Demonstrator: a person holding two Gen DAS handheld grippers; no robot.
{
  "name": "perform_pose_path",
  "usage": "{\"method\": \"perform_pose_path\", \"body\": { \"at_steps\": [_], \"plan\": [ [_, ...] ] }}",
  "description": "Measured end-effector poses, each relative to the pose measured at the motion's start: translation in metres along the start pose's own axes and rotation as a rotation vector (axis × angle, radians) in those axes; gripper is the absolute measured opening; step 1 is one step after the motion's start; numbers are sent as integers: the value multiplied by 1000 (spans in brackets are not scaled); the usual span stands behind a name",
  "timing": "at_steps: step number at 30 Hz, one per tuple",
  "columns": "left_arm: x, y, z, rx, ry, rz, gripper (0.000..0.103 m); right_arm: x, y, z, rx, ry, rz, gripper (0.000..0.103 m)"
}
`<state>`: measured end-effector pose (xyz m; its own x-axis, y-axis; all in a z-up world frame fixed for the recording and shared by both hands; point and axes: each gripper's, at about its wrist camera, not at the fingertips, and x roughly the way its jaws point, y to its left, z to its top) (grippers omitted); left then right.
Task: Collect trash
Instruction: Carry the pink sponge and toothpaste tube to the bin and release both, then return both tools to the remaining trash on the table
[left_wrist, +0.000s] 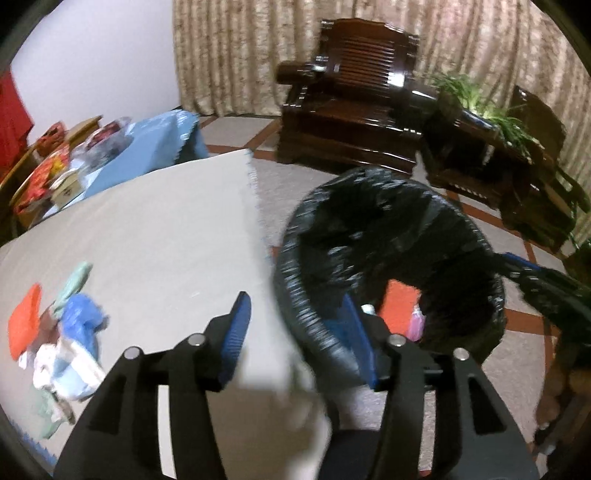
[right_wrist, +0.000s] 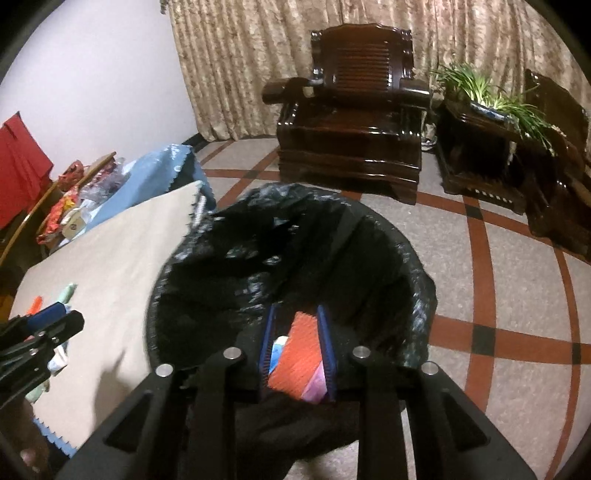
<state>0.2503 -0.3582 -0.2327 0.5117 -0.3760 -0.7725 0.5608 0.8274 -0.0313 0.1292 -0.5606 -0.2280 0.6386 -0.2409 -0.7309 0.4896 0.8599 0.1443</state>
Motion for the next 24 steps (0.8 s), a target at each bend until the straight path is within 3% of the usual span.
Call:
{"method": "perform_pose_path", "body": {
  "at_steps": [1,3,7,9,18,24],
  "plan": [
    [-4,12,-4,-21,2,10,54,-4,5,-1,-7,-5,4,29],
    [-13,29,-9,-42,-2,29,57,-17,23,-7,-27,-18,32,45],
    [-38,67,-23,-75,-27,90,67,-32,65,-16,-102,-24,90,51],
    [-55,94,-34,-106,-39,127,69,-39,95,-24,-151,-37,118,63],
    [-120,214,-88,-242,-68,316,74,-50,210,-58,-283,-37,265,65],
    [-153,268,-112,-286,-98,403,77,-55,269,-78,-349,-45,327,70]
  ]
}}
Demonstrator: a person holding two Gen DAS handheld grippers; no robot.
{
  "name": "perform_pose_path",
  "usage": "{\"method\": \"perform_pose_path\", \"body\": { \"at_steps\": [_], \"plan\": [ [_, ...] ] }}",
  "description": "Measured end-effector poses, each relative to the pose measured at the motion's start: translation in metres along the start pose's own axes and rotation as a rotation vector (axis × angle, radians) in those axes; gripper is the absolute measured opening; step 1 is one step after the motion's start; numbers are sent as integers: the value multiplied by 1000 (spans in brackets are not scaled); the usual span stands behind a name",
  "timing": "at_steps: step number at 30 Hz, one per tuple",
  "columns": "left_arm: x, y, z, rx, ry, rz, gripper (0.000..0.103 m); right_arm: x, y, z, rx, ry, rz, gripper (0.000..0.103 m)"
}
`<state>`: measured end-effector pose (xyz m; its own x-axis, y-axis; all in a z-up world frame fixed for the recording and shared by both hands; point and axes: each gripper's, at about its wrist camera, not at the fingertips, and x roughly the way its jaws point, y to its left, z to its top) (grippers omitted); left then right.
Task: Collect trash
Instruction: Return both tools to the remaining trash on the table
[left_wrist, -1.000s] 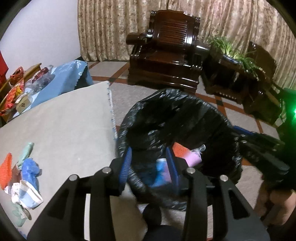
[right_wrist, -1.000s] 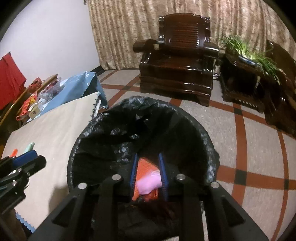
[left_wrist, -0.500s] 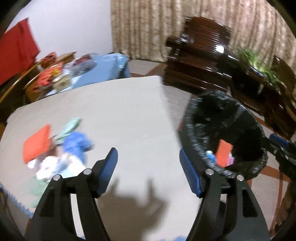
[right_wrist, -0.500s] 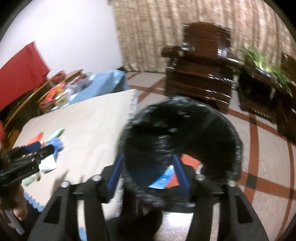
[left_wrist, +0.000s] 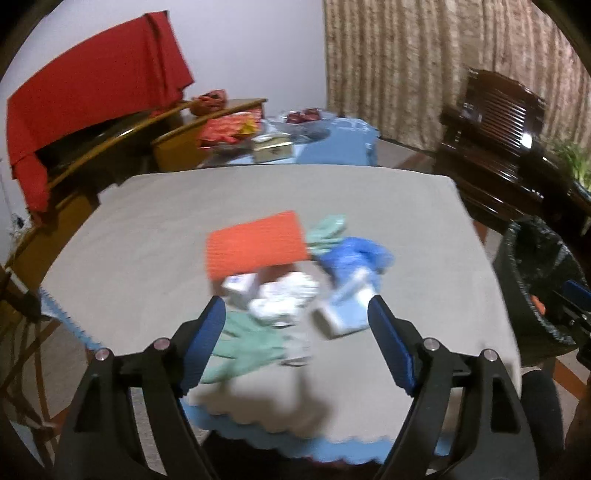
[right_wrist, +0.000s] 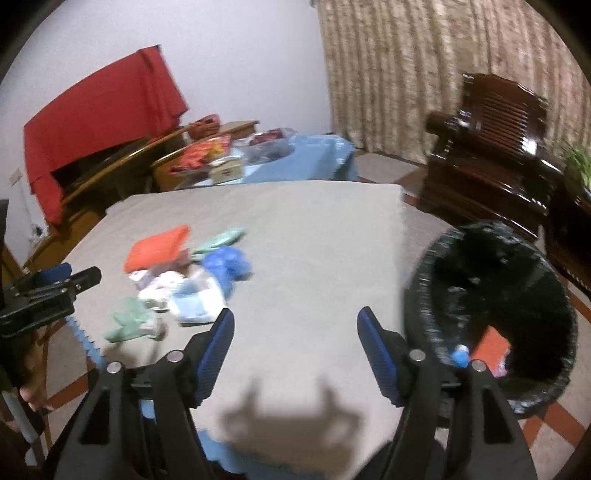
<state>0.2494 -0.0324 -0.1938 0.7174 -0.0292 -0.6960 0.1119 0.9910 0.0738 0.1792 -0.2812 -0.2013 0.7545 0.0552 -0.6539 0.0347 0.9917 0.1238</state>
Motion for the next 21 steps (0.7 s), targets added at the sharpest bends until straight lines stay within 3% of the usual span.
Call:
{"method": "perform_pose_path", "body": {
  "at_steps": [6,21],
  "plan": [
    [-6,40,-6,-43,-23,19,79,16,56,1,-72,-15,38,77],
    [25,83,-23,-102,-25,1,80,82,126,-5,-170,22,81,86]
  ]
}}
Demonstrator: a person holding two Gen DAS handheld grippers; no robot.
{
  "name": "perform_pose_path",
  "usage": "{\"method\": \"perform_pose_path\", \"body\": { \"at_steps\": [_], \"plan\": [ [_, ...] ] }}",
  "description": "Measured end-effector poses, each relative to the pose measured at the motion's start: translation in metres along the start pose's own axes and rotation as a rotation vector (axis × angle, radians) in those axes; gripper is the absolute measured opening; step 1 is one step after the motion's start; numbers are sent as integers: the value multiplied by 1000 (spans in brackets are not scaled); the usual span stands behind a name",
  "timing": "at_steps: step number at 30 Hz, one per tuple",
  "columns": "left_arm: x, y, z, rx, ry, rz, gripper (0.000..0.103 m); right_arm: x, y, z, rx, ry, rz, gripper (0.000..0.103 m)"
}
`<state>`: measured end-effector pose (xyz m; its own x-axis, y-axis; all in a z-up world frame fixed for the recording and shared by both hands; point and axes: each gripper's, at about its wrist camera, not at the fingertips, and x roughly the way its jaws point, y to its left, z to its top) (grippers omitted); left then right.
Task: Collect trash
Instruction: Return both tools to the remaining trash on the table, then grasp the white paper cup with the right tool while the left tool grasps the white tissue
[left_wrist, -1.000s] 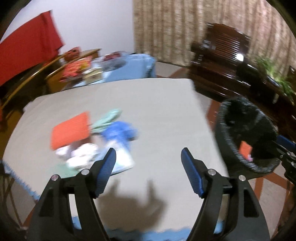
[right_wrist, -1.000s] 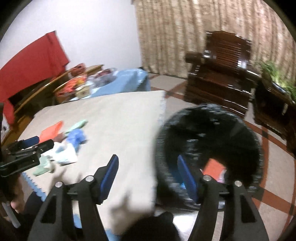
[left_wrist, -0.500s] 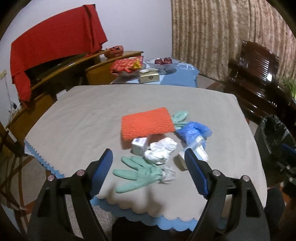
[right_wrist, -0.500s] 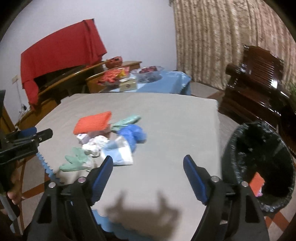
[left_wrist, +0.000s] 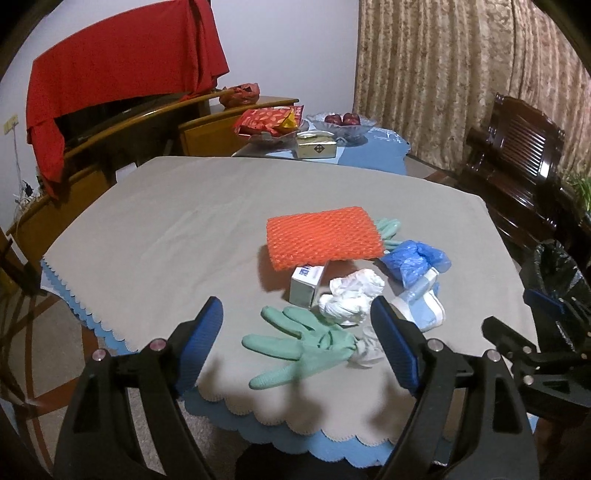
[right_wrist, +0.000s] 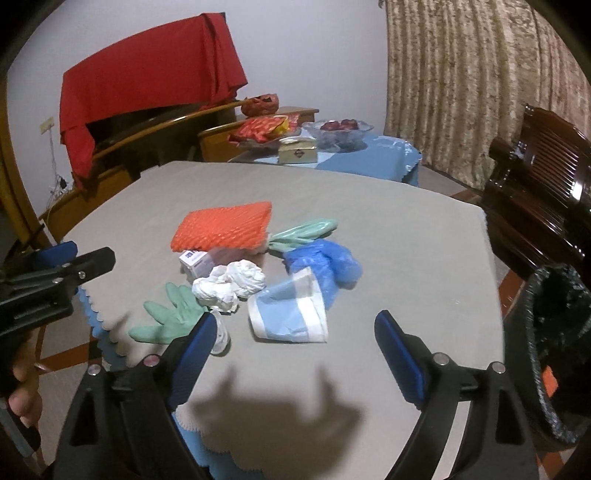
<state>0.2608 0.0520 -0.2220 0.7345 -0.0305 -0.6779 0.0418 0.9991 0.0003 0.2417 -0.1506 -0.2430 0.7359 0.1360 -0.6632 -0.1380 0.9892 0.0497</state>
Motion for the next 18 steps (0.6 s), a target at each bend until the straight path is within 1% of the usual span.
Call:
{"method": "perform_pose_path", "body": {
  "at_steps": [7,11,18],
  "plan": [
    [32,11,-2,-11,19,-11,80,33,4,5,0,10,-2,87],
    [48,16,-4,-16,33,-13,80,51,10,8,-16,16,-2,90],
    [66,21,-6,-28,58,-19,80,82,19,10,-55,27,-6,93]
  ]
}}
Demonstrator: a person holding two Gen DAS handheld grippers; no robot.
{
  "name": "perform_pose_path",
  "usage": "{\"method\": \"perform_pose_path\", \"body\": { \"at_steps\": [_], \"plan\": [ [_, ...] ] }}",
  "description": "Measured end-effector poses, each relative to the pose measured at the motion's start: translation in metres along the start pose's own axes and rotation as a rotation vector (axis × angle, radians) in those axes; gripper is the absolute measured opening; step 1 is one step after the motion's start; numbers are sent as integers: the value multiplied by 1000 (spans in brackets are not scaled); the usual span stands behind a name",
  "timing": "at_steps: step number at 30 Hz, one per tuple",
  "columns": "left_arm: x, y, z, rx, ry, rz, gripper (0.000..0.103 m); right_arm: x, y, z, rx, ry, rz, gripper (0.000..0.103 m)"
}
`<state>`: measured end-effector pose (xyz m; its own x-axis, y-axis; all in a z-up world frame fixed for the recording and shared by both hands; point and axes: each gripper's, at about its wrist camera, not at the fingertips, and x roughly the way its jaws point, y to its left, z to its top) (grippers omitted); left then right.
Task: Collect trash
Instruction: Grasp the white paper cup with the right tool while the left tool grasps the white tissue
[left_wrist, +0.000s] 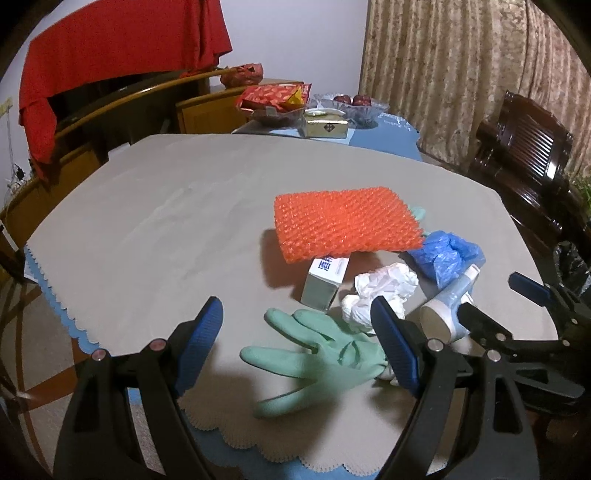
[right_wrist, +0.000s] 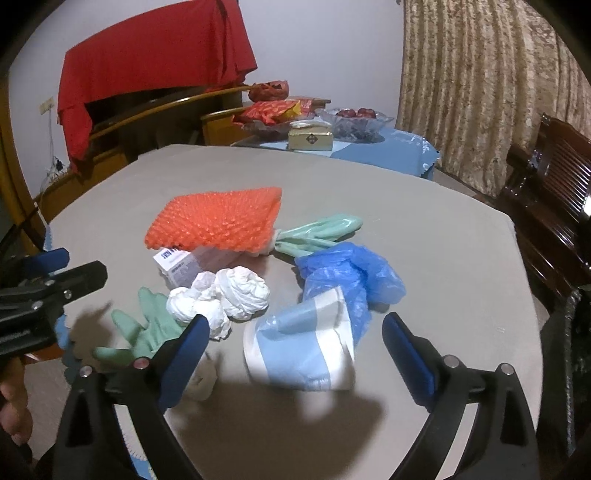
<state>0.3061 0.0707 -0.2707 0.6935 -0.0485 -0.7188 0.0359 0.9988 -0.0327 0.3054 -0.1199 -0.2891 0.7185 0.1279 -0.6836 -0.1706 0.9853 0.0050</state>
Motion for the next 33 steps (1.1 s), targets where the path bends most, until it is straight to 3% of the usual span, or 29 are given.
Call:
{"method": "perform_pose_path", "body": {
  "at_steps": [5,7,9,10,13,14,15,16,19,21,23,29,33],
  "plan": [
    [12,-3,-2,1,20,-8,80,20,0,-1,-17,24,-14,94],
    [14,-4,-2,-2,27,-13,80,25,-3,-1,-21,39,-11,88],
    [18,-7,-2,2,34,-19,80,29,-7,-2,-16,59,13,64],
    [18,-9,-2,5,36,-21,80,28,-10,-1,-1,65,42,63],
    [21,-19,-3,18,43,-35,80,22,-15,3,9,61,59,45],
    [21,-21,-3,21,43,-39,80,20,-16,5,11,65,71,27],
    [21,-24,-3,24,44,-42,80,19,-17,5,10,72,83,17],
    [22,-27,-3,27,44,-46,80,19,-19,5,12,83,92,16],
    [22,-34,-3,30,45,-49,80,20,-23,2,16,107,99,24],
    [20,-35,-3,28,41,-45,80,14,-23,0,25,83,86,75],
    [19,-34,-2,27,39,-42,80,3,-20,-1,8,14,51,86],
    [18,-25,-4,17,41,-31,80,18,-15,-8,-31,28,9,95],
    [21,-17,-5,-7,49,-27,80,35,-16,-20,-32,87,5,92]
  ]
}}
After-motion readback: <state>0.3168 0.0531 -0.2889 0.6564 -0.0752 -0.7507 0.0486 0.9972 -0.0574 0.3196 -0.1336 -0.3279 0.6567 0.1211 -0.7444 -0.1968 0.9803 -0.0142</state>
